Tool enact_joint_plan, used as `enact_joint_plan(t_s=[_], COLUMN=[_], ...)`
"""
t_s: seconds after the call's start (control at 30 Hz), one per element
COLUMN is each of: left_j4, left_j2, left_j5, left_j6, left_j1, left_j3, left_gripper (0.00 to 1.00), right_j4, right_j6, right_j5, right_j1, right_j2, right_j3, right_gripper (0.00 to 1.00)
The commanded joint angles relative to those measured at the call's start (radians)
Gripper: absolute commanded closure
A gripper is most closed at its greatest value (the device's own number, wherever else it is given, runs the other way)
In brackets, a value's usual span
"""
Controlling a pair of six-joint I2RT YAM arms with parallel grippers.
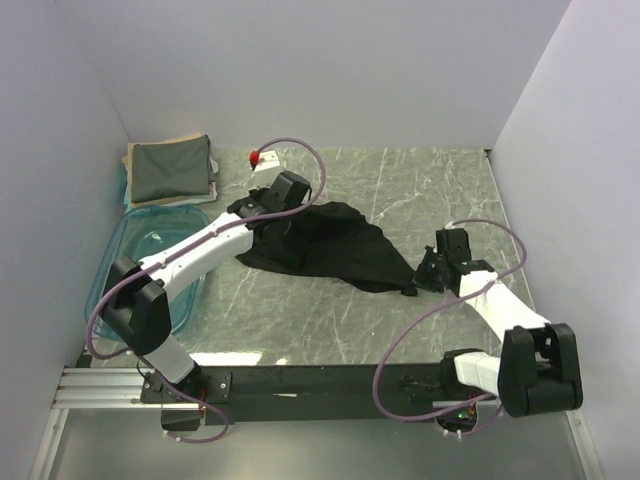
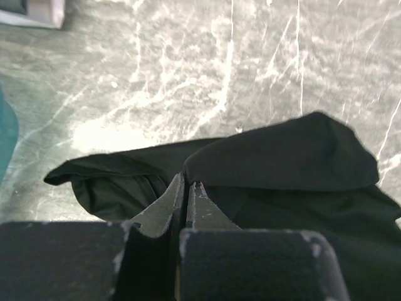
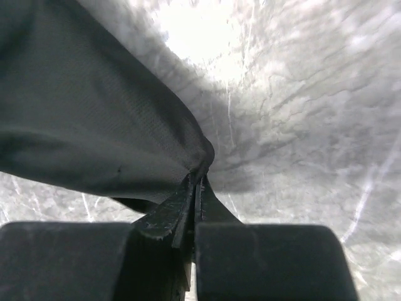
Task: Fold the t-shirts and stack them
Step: Flatten the tshirt out
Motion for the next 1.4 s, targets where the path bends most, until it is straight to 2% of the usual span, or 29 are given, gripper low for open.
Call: enact_joint_plan(t_s=[0.0, 0.23, 0.37, 0.43, 0.57, 0.7, 0.87, 1.03, 1.17, 1.23, 1.33, 1.37], left_j4=[0.046, 0.014, 0.133, 0.204, 0.244, 0.227, 0.221, 0.228, 0.227, 0.201, 0.138, 0.123], left_j2=[-0.072, -0.198, -0.358, -0.468, -0.653, -0.764, -0.847, -0.766, -0.552, -0.46, -0.248, -0.127], left_j5=[-0.067, -0.248, -0.296, -0.285, -0.216, -0.165, -0.069, -0.139, -0.315, -0.296, -0.137, -0.107], left_j6=[0.005, 0.084, 0.193, 0.25, 0.296, 0.289, 0.281, 0.277, 0.272, 0.238, 0.159, 0.14], left_j1=[0.008, 0.008, 0.008, 0.008, 0.008, 0.008, 0.008, 0.008, 0.017, 0.053, 0.146, 0.172], left_j3=[0.029, 0.199, 0.219, 0.215, 0.222, 0.229, 0.204, 0.183, 0.175, 0.17, 0.19, 0.204], left_gripper=[0.99, 0.99, 0.99, 0.99, 0.99, 0.99, 0.99, 0.99, 0.99, 0.99, 0.99, 0.88], right_j4=[-0.02, -0.176, -0.205, -0.225, -0.274, -0.305, -0.308, -0.301, -0.271, -0.248, -0.19, -0.178], right_j6=[-0.029, -0.063, -0.087, -0.104, -0.138, -0.155, -0.175, -0.172, -0.159, -0.147, -0.13, -0.122], right_j5=[0.079, 0.281, 0.369, 0.413, 0.476, 0.539, 0.489, 0.454, 0.444, 0.428, 0.379, 0.324], right_j1=[0.006, 0.006, 0.004, 0.003, 0.003, 0.003, 0.003, 0.003, 0.001, 0.0, -0.028, -0.039], right_j2=[-0.078, -0.239, -0.339, -0.39, -0.456, -0.525, -0.565, -0.536, -0.468, -0.402, -0.28, -0.207], right_j3=[0.077, 0.399, 0.559, 0.643, 0.812, 0.924, 0.983, 0.931, 0.819, 0.767, 0.65, 0.601], right_gripper=[1.0, 1.0, 1.0, 1.0, 1.0, 1.0, 1.0, 1.0, 1.0, 1.0, 0.95, 0.92])
